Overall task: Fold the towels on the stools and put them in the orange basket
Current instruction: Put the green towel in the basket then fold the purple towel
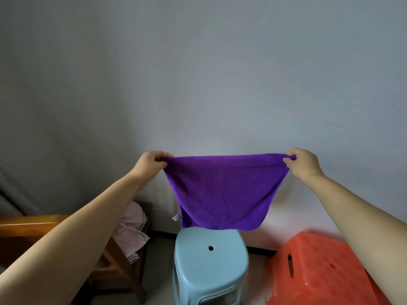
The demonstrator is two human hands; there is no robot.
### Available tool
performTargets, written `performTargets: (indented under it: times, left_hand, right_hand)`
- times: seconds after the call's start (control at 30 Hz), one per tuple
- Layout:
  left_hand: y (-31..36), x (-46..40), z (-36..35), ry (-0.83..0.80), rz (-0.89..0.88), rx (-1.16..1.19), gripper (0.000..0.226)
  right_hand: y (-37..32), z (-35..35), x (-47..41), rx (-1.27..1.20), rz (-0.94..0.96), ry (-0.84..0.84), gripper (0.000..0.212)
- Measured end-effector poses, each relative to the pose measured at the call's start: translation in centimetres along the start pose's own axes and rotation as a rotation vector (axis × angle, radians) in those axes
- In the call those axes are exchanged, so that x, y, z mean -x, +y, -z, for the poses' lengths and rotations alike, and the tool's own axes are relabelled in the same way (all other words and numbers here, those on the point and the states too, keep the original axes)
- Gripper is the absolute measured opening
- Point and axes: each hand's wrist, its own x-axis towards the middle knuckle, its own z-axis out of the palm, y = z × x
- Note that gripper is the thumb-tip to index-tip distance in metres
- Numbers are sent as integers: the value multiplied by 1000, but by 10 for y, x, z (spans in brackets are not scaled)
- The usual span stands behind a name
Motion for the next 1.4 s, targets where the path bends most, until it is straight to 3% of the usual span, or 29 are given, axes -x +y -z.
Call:
performTargets:
  times: [0.17,0.43,0.53,0.63,0.77,0.87,1.0,1.2,1.4]
  left_hand:
    - [-1,-4,-7,189,-130,-305,30]
    - [-12,-9,-2,262,-117,-395,21]
    - [-17,-9,-4,257,-22,-244,17]
    - [-27,-11,-9,216,116,106,10]
    - [-49,-28,-22,119,281,552,25]
    - [-67,-54,-36,116,350,723,29]
    - [-82,-89,-50,100,454,790,28]
    - [-100,-134,-68,32,535,698,29]
    - [-126,-125,-69,-11,564,666,26]
  right_hand:
    - [5,3,-3,31,29,-9,20]
    - [18,5,-2,111,61,-120,19]
    - [23,0,-2,35,22,-168,15]
    - [26,-11,-1,-126,-82,-219,13]
    - [30,-33,-8,-433,-252,-211,17]
    - [32,-53,-23,-631,-352,-170,21]
    - [34,-74,-45,-743,-422,-121,23]
    - [42,-106,-75,-758,-492,-65,24]
    - [53,-126,-64,-745,-556,-99,24]
